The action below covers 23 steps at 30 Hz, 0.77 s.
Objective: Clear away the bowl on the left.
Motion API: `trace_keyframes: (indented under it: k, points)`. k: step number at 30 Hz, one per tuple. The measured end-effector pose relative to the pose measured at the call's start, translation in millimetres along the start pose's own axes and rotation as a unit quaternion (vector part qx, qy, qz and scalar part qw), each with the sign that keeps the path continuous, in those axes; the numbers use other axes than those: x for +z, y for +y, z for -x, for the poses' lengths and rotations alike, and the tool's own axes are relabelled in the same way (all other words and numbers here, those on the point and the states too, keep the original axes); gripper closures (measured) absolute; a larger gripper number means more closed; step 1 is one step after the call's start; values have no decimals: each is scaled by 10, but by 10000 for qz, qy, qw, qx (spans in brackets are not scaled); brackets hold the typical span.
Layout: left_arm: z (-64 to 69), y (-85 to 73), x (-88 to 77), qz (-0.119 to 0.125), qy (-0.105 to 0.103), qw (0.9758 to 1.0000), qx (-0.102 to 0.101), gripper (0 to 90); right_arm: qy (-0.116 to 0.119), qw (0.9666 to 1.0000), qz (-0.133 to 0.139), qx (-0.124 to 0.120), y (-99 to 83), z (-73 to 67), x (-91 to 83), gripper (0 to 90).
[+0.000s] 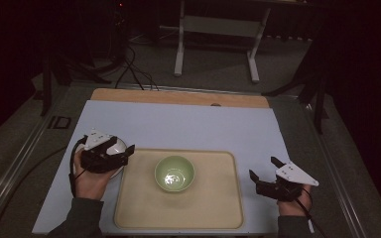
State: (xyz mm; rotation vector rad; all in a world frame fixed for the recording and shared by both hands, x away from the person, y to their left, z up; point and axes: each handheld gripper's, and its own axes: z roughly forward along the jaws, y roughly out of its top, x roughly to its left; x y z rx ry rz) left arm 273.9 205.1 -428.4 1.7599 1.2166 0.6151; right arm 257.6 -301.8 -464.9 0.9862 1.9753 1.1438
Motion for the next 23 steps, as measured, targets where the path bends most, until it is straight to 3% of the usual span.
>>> trace_keyframes:
  k: [6,15,23]
  points:
    - [-122,-59,-101,148,304,9993,177,289,-2,10000,-1,7,0,1,-2,137]
    - [-289,-181,-221,204,375,9986,323,293,-12,10000,20,49,-4,13,-8,136]
    - [-345,-305,-260,271,627,9969,391,305,-32,9999,-17,131,-20,36,2,136]
